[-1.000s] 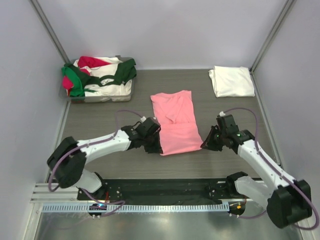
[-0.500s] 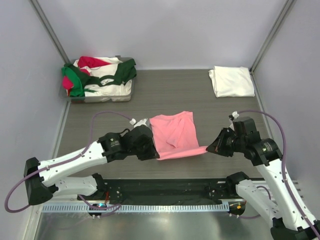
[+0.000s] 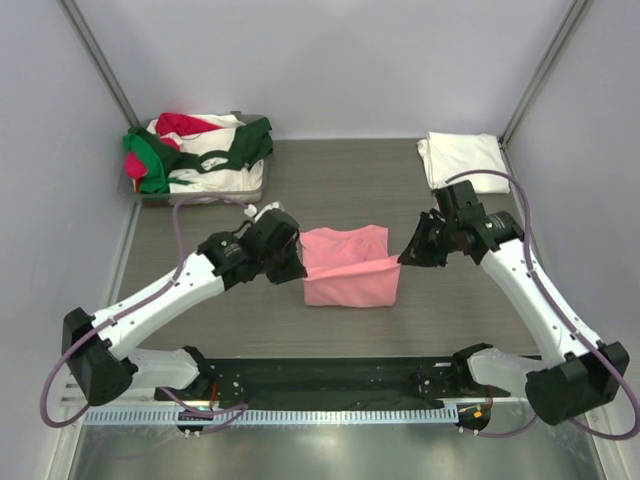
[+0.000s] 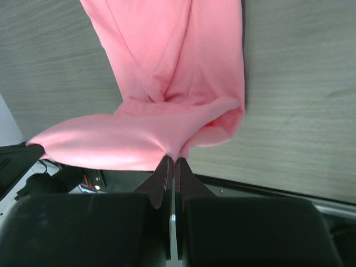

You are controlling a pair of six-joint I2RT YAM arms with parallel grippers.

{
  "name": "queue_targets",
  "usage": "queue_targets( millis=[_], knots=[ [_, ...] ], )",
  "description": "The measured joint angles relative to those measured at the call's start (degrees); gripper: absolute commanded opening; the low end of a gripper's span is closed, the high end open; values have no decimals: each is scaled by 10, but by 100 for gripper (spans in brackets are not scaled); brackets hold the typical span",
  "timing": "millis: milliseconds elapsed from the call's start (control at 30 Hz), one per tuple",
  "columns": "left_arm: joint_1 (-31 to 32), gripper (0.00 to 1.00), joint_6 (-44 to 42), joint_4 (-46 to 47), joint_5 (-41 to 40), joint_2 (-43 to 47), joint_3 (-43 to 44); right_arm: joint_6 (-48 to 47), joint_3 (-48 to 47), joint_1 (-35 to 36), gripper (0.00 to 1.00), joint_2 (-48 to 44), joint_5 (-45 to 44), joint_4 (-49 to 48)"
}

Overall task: Fold and stack the t-shirts
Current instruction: Fold the tshirt

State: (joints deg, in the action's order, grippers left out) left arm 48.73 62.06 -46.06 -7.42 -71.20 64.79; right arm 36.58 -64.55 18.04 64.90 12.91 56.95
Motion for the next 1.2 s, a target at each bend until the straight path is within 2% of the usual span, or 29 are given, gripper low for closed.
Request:
queue_targets(
  millis=[233,533,700,1067,1200],
  knots=[
    [-96,0,-54,3,37,-58,58,-26,-91,2,1,116,-13,-35],
    [-172,0,-97,27,94,-167,104,-52,-156,2,1,242,-31,-64],
    [-195,0,-116,32,116,-233,148,-63,-183,-4,1,284,-41,-68],
    [-209,0,-137,46,139,-329,227,-78,-196,-30,1,305,-52,-77],
    [-219,0,-146,43,141,-372,271,-83,-218,-41,1,356,-47,-83]
  ],
)
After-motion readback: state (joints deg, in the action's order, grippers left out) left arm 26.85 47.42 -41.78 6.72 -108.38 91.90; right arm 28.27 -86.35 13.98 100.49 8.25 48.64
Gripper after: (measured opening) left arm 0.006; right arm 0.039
